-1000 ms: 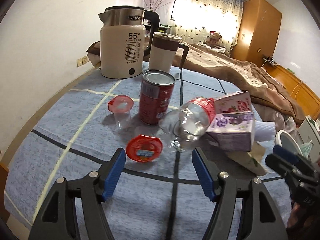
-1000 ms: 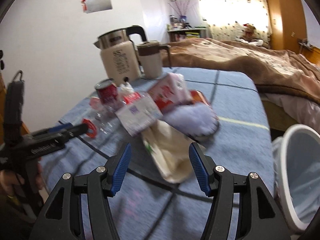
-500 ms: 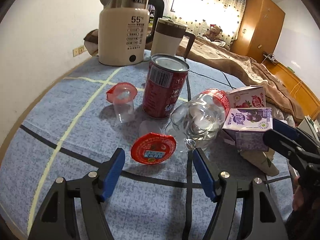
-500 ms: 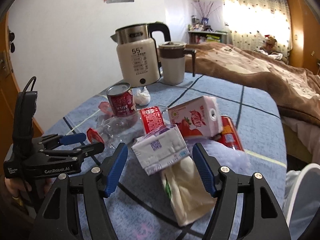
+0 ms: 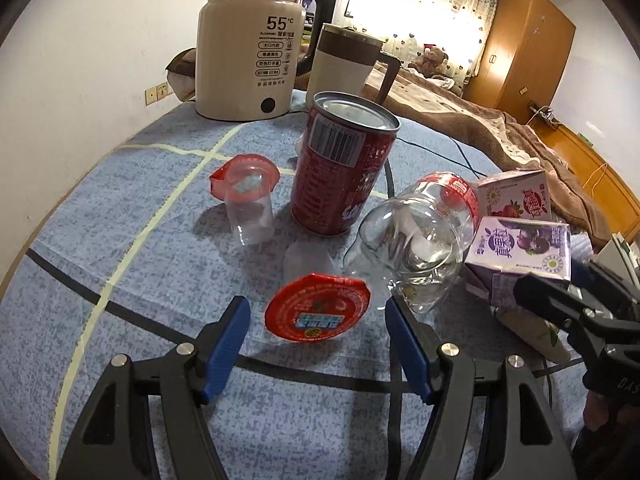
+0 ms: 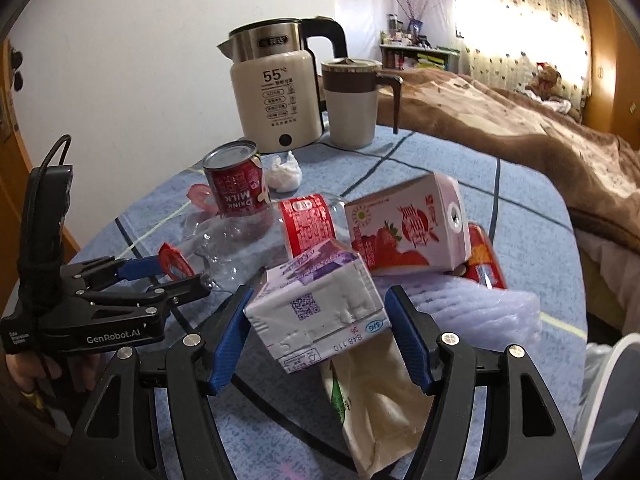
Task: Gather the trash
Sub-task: 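Grasp the red-lidded cup with the left tool while the right tool grasps the purple milk carton, then carry both items over the wastebasket and open both tools to drop them, then move both tools back to the table and grasp the paper bag with the left tool, then grasp the purple foam net with the right tool while the left tool holds the paper bag, then carry the paper bag and foam net over the wastebasket and open both tools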
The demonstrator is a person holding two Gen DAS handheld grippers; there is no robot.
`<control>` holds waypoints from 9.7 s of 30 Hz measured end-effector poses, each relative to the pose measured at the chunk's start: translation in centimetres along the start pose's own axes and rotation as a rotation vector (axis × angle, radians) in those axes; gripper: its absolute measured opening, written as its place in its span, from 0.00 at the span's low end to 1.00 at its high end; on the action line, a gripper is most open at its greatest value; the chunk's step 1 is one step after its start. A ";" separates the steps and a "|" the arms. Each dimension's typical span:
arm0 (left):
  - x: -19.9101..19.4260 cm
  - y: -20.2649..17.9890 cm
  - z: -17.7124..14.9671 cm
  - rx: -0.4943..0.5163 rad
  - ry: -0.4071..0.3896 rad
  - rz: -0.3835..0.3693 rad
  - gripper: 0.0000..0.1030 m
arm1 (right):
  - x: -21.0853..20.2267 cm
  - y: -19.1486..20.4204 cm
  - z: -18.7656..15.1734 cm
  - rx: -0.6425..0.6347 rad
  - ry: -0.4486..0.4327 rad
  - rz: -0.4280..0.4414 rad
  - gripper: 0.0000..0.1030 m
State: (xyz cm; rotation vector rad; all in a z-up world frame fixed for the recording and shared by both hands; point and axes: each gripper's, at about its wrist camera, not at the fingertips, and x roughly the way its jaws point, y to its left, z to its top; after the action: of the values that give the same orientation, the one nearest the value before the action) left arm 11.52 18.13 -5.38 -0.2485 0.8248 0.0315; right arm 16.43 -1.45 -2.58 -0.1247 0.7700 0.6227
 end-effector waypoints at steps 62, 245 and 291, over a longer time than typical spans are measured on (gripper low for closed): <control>-5.6 -14.3 -0.7 0.234 -0.102 -0.224 0.45 | -13.3 -7.7 -5.8 0.279 -0.257 -0.082 0.62; -1.6 -6.5 -1.5 -0.095 0.042 -0.263 0.35 | -7.1 -7.0 -4.7 0.362 -0.122 -0.046 0.25; -0.5 -29.7 -2.3 0.294 0.125 -0.484 0.35 | -22.6 -20.2 -14.0 0.625 -0.306 -0.420 0.25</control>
State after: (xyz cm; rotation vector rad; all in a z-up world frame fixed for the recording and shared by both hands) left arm 13.25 -11.23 -0.36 -0.1673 0.8639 -0.5598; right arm 6.87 -33.30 0.46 0.3698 0.5855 -0.0172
